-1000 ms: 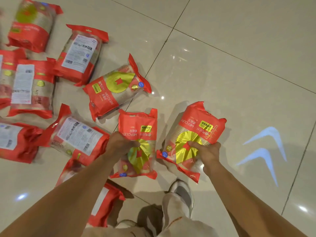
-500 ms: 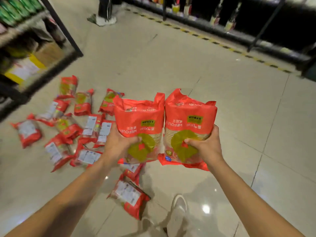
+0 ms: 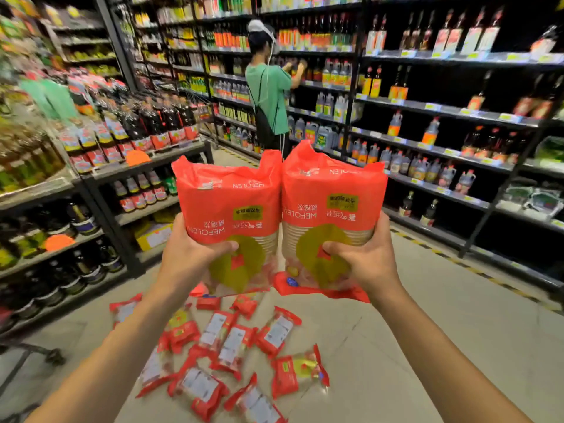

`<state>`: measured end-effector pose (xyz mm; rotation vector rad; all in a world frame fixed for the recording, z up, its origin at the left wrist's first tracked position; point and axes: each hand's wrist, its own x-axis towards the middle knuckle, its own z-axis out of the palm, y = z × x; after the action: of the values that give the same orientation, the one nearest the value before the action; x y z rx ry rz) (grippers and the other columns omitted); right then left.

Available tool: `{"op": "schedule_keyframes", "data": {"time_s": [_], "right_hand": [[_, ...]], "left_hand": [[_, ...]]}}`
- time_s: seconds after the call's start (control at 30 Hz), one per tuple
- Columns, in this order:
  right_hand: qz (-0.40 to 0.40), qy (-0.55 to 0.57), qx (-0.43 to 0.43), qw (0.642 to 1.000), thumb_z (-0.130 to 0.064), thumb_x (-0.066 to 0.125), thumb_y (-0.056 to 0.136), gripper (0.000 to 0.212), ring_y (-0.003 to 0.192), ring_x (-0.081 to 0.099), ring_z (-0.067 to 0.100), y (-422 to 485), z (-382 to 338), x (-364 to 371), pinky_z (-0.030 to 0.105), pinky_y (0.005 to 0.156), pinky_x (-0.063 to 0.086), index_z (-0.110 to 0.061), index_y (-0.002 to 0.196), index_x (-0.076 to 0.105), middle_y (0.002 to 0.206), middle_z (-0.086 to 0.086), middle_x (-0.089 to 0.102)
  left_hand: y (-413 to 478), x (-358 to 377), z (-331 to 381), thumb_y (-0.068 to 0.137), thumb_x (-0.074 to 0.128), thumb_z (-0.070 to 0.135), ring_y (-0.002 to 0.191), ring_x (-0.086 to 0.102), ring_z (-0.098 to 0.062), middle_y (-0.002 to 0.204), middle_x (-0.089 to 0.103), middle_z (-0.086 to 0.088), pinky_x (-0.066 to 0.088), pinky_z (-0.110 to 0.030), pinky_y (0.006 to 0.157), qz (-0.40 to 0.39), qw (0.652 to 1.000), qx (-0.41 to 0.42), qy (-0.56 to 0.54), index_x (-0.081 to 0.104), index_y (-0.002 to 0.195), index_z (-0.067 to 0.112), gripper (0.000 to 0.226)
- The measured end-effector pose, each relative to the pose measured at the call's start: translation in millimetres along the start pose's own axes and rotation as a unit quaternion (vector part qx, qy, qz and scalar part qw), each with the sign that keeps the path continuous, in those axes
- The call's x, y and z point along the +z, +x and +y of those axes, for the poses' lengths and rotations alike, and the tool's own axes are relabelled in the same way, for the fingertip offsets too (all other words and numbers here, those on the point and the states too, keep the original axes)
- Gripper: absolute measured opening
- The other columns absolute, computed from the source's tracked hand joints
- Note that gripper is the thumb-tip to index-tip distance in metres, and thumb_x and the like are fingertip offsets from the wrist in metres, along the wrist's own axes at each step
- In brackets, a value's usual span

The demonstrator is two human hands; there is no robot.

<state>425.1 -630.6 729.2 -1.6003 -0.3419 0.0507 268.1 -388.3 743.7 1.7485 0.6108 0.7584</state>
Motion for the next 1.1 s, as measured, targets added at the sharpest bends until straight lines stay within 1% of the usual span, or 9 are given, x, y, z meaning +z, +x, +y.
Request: {"op": "schedule_keyframes", "data": {"time_s": [0.17, 0.3, 0.47, 0.6, 0.77, 0.83, 0.9, 1.0, 1.1], "right_hand": [[-0.05, -0.007, -0.046, 0.998, -0.005, 0.095, 0.058, 0.087, 0.094, 0.068, 0.007, 4, -38, 23, 0.045, 0.089, 0.059, -0.024, 0.129, 0.048, 0.105, -0.012, 0.068], [-0.091, 0.001, -0.064, 0.994, -0.006, 0.094, 0.058, 0.086, 0.091, 0.068, 0.005, 11, -53, 35, 0.046, 0.089, 0.058, -0.025, 0.128, 0.047, 0.104, -0.013, 0.067], [-0.157, 0.027, -0.081, 0.984, -0.006, 0.094, 0.059, 0.084, 0.095, 0.07, 0.007, 19, -55, 56, 0.045, 0.087, 0.059, -0.028, 0.126, 0.05, 0.109, -0.01, 0.07], [-0.235, 0.051, -0.07, 0.968, -0.005, 0.094, 0.058, 0.084, 0.093, 0.07, 0.008, 14, -53, 90, 0.041, 0.083, 0.059, -0.03, 0.124, 0.05, 0.106, -0.01, 0.069], [-0.349, 0.071, -0.045, 0.934, -0.007, 0.096, 0.056, 0.085, 0.092, 0.07, 0.014, -22, -52, 146, 0.043, 0.082, 0.058, -0.028, 0.124, 0.049, 0.104, -0.008, 0.069], [-0.396, 0.081, -0.043, 0.914, -0.006, 0.096, 0.055, 0.086, 0.088, 0.072, 0.011, -45, -53, 170, 0.044, 0.081, 0.06, -0.027, 0.125, 0.051, 0.104, -0.007, 0.072], [-0.436, 0.091, -0.051, 0.894, -0.003, 0.095, 0.055, 0.082, 0.084, 0.071, 0.007, -72, -57, 189, 0.037, 0.077, 0.059, -0.032, 0.118, 0.051, 0.101, -0.009, 0.071], [-0.495, 0.104, -0.043, 0.862, -0.007, 0.096, 0.057, 0.084, 0.092, 0.067, 0.007, -117, -62, 211, 0.028, 0.072, 0.051, -0.036, 0.12, 0.048, 0.101, -0.013, 0.069], [-0.553, 0.111, -0.027, 0.825, -0.009, 0.098, 0.054, 0.09, 0.098, 0.07, 0.014, -163, -66, 230, 0.039, 0.083, 0.056, -0.034, 0.125, 0.049, 0.105, -0.009, 0.072]], "left_hand": [[-12, -34, 27, 0.064, 0.094, 0.003, 0.094, 0.072, -0.01, 0.102, 0.074, 0.007, 0.056, -0.031, 0.079, 0.058, 0.998, 0.03, 0.003, 0.057, 0.113, 0.032, 0.068], [-20, -51, 37, 0.064, 0.094, 0.004, 0.091, 0.073, -0.008, 0.1, 0.076, 0.012, 0.057, -0.037, 0.081, 0.087, 0.996, 0.026, 0.001, 0.058, 0.113, 0.033, 0.068], [-40, -71, 44, 0.052, 0.095, 0.027, 0.095, 0.072, -0.009, 0.105, 0.075, 0.007, 0.058, -0.037, 0.08, 0.152, 0.988, 0.001, 0.017, 0.058, 0.118, 0.031, 0.076], [-72, -92, 49, 0.058, 0.098, 0.017, 0.093, 0.073, -0.009, 0.101, 0.076, 0.01, 0.058, -0.032, 0.077, 0.231, 0.972, -0.022, 0.041, 0.057, 0.114, 0.037, 0.072], [-135, -134, 51, 0.041, 0.096, 0.035, 0.093, 0.074, -0.014, 0.104, 0.076, 0.004, 0.062, -0.045, 0.082, 0.342, 0.933, -0.071, 0.088, 0.057, 0.118, 0.036, 0.086], [-165, -153, 52, 0.038, 0.094, 0.032, 0.091, 0.075, -0.014, 0.102, 0.077, 0.005, 0.061, -0.048, 0.083, 0.389, 0.911, -0.088, 0.107, 0.06, 0.117, 0.033, 0.086], [-199, -169, 55, 0.037, 0.092, 0.028, 0.087, 0.075, -0.014, 0.098, 0.078, 0.007, 0.061, -0.049, 0.082, 0.434, 0.886, -0.109, 0.121, 0.063, 0.113, 0.03, 0.081], [-251, -190, 59, 0.031, 0.091, 0.037, 0.093, 0.074, -0.019, 0.103, 0.077, 0.003, 0.06, -0.054, 0.085, 0.492, 0.85, -0.139, 0.13, 0.061, 0.117, 0.031, 0.091], [-303, -204, 66, 0.028, 0.092, 0.043, 0.098, 0.073, -0.022, 0.108, 0.075, 0.003, 0.059, -0.054, 0.087, 0.541, 0.818, -0.15, 0.127, 0.058, 0.12, 0.032, 0.099]]}}
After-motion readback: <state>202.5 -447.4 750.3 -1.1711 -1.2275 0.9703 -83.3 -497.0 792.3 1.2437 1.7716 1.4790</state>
